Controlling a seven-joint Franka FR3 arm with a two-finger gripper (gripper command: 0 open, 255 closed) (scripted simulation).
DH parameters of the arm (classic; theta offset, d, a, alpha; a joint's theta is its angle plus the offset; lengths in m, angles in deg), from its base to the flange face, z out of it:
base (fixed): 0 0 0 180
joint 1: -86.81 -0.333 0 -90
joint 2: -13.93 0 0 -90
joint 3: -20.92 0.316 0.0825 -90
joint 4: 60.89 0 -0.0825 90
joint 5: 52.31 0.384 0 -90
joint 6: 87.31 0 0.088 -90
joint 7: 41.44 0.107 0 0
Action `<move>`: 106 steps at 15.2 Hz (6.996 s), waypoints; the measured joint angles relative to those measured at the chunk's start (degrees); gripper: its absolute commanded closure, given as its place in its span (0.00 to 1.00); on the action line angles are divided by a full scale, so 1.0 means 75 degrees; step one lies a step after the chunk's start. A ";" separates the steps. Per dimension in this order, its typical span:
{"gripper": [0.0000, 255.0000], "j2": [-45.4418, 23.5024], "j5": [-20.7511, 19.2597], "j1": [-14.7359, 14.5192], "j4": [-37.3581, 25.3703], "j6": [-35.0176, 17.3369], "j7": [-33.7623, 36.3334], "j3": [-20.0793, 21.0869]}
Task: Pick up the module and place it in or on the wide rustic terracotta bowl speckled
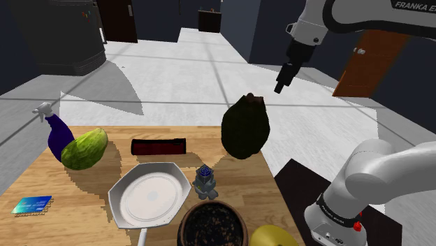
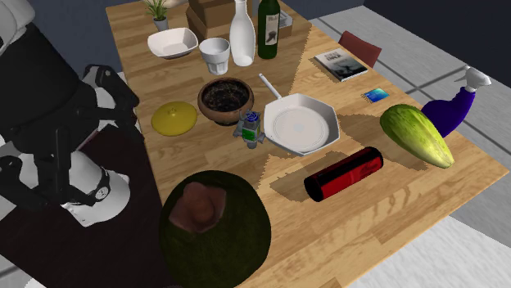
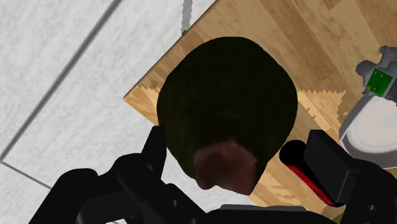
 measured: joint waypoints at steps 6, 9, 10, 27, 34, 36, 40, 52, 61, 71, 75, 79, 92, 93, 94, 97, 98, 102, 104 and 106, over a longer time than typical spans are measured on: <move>0.00 -0.0151 0.0298 -0.0233 0.0366 -0.0399 0.0556 0.0602; 0.00 -0.0287 0.0527 -0.0418 0.0625 -0.0708 0.0977 0.1059; 0.00 -0.0417 0.0615 -0.0486 0.0638 -0.0829 0.1153 0.1249; 0.00 -0.3100 0.1162 -0.1152 0.0483 -0.2929 0.3698 0.3974; 0.00 -0.4242 0.0789 -0.1153 0.0251 -0.3656 0.4511 0.4650; 0.00 -0.4375 0.0727 -0.1142 0.0356 -0.3878 0.4580 0.4702; 0.00 -0.4498 0.0666 -0.1124 0.0495 -0.4126 0.4625 0.4735; 1.00 -0.4505 0.0657 -0.1122 0.0506 -0.4156 0.4630 0.4737; 1.00 -0.4269 0.0777 -0.1147 0.0284 -0.3716 0.4518 0.4658; 1.00 -0.3812 0.0947 -0.1178 -0.0373 -0.2651 0.4322 0.4461; 1.00 -0.3648 0.0995 -0.1191 -0.0684 -0.2190 0.4274 0.4386; 1.00 -0.3585 0.0991 -0.1178 -0.1030 -0.1784 0.4245 0.4327; 1.00 -0.3198 0.1153 -0.1313 -0.1956 -0.0525 0.4454 0.4331; 1.00 -0.3140 0.1210 -0.1382 -0.2019 -0.0425 0.4610 0.4430; 1.00 -0.3127 0.1252 -0.1440 -0.2094 -0.0352 0.4776 0.4540; 1.00 -0.3034 0.1393 -0.1614 -0.2351 -0.0059 0.5242 0.4830; 1.00 -0.3039 0.1431 -0.1666 -0.2413 -0.0024 0.5415 0.4955; 1.00 -0.3048 0.1559 -0.1848 -0.2842 0.0316 0.6078 0.5391; 1.00 -0.3001 0.1606 -0.1885 -0.2694 0.0206 0.6130 0.5440; 1.00 -0.2982 0.1636 -0.1907 -0.2498 0.0025 0.6149 0.5483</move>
